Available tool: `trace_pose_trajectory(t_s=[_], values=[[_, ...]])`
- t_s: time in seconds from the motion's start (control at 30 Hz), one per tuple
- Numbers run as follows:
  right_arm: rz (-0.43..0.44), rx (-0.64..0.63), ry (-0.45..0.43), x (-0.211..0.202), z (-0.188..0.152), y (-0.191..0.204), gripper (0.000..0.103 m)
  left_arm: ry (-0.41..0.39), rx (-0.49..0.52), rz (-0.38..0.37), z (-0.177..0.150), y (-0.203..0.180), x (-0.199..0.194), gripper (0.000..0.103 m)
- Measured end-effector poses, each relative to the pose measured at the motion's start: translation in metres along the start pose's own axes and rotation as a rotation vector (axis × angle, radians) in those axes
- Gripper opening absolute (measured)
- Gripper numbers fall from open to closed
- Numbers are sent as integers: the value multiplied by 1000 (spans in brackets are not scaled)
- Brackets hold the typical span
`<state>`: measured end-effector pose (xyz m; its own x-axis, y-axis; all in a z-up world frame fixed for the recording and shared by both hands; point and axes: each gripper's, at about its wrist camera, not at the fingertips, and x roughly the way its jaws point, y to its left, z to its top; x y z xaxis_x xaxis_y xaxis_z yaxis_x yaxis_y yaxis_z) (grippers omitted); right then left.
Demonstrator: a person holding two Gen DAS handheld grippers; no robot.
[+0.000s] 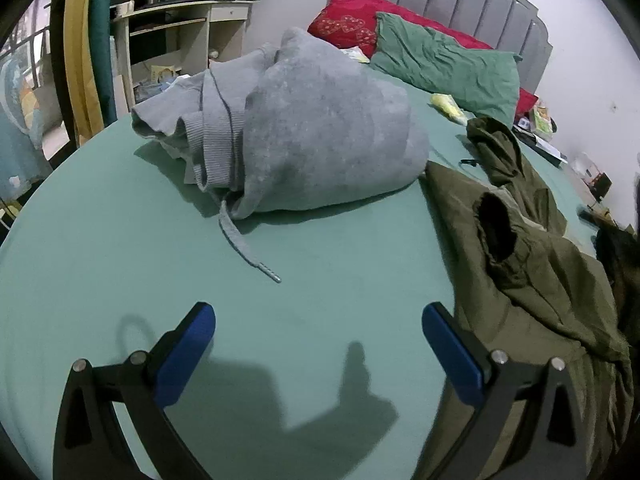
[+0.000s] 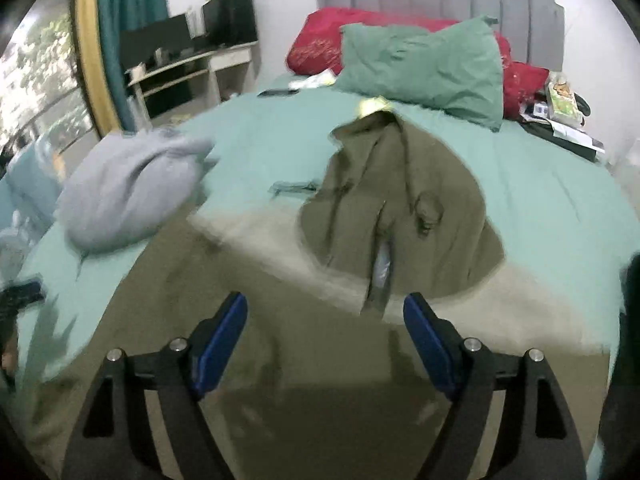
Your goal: Fold large clothes
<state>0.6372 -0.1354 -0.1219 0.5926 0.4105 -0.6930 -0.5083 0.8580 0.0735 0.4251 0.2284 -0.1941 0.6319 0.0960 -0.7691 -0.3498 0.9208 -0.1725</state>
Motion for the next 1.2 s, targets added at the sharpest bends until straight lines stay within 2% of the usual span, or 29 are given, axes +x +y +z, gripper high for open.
trace_pose_trajectory(t_s=[0.13,0.23,0.3,0.33,0.37,0.4,0.43,0.5,0.6,0.7,0.8,0.9,0.97,1.0,1.03,1.07,1.1,1.2], values=[[11,11,-16,71,54,-8,79,-11,32,17,-3,1,6,103],[-21,-26,3,138,80,2,79,4,22,4,-4,4,14,103],[-74,-71,24,174,99,13,79,33,11,-29,-7,5,19,103],[-81,-77,45,190,103,16,63,38,12,-40,-8,5,21,103],[-79,-75,90,207,104,21,29,47,20,-42,-9,4,23,103],[-99,-82,112,212,101,25,3,55,27,-40,-10,2,23,103],[-110,-112,95,210,96,33,3,62,32,-45,-11,1,23,103],[-141,-130,34,187,92,35,2,65,27,-69,-11,-1,20,103],[-126,-77,-81,120,78,35,2,49,29,-97,-8,-7,9,103],[-88,-76,-106,40,46,49,2,34,30,-115,-5,-14,2,103],[-66,-94,-59,-34,-13,73,3,26,28,-132,-3,-22,-5,103],[27,-121,74,-63,-70,98,5,11,31,-158,-3,-29,-14,103],[87,-215,241,-71,-113,122,13,3,36,-171,-4,-33,-20,103],[107,-244,273,-73,-121,128,28,2,37,-173,-4,-34,-22,103],[123,-287,294,-78,-126,135,55,1,37,-177,-5,-35,-23,103],[139,-332,276,-89,-123,140,66,2,37,-179,-6,-36,-23,103],[151,-356,249,-97,-116,142,74,6,38,-177,-8,-37,-23,103],[60,-443,129,-115,-68,143,76,30,35,-167,-12,-37,-15,103]])
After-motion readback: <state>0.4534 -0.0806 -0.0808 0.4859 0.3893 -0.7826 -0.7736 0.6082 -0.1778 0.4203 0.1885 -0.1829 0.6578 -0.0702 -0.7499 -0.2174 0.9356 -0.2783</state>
